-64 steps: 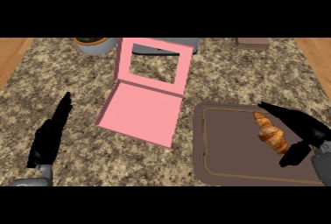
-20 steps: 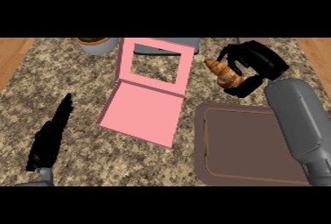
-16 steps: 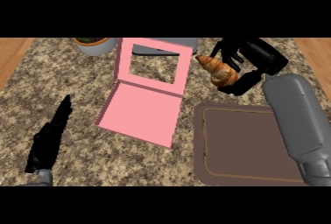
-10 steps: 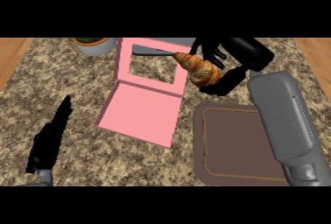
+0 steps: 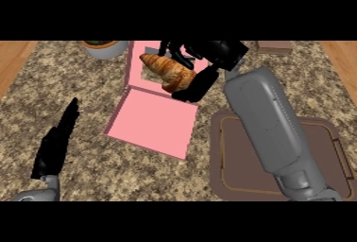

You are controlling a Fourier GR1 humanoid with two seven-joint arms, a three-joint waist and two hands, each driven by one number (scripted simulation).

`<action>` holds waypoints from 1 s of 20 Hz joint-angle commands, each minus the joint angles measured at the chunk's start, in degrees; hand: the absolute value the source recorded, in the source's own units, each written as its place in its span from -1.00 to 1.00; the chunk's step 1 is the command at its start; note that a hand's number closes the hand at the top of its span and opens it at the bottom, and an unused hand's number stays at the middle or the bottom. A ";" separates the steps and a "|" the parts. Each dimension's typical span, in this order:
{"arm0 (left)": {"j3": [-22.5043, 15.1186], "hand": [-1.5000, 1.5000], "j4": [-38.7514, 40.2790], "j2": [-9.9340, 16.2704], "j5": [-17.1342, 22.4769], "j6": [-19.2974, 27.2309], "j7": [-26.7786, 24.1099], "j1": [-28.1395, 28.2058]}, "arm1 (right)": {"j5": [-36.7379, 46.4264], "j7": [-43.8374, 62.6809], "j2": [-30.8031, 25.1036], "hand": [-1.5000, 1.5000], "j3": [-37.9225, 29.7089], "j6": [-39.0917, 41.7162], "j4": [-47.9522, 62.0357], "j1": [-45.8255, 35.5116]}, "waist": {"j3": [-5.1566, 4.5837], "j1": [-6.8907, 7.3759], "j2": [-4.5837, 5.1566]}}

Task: Pick the croissant from the tray and place it in the cardboard box

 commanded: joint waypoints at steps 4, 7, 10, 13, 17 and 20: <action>-2.96 0.00 -2.13 -2.84 -1.52 0.70 0.80 1.77 | -5.37 5.98 1.32 1.00 12.45 -8.44 8.65 -4.79 | 0.00 1.03 0.11; -0.25 0.00 -0.19 -0.63 0.47 -1.18 0.84 -0.09 | -8.28 6.33 1.33 1.00 18.70 -14.12 15.05 -5.98 | -0.02 1.61 0.31; -2.53 0.00 -6.01 -1.06 -1.25 -0.84 1.77 3.36 | -10.15 7.29 1.34 1.00 22.99 -16.61 20.11 -7.99 | 0.00 2.39 0.32; -3.15 0.00 -2.99 -2.04 -1.34 -1.04 1.11 1.19 | -17.83 12.65 1.35 1.00 28.35 -20.64 21.82 -9.42 | -0.04 2.75 0.45; -2.02 0.00 -1.75 -1.03 -1.39 -1.24 1.34 -1.51 | -21.25 7.73 1.35 -1.00 32.35 -24.49 29.24 -9.70 | -0.04 3.46 0.86; -1.54 0.00 -1.08 -1.36 -0.86 -1.23 1.89 -3.28 | -26.90 7.10 1.35 -1.00 35.08 -26.67 28.46 -8.61 | -0.04 3.72 0.98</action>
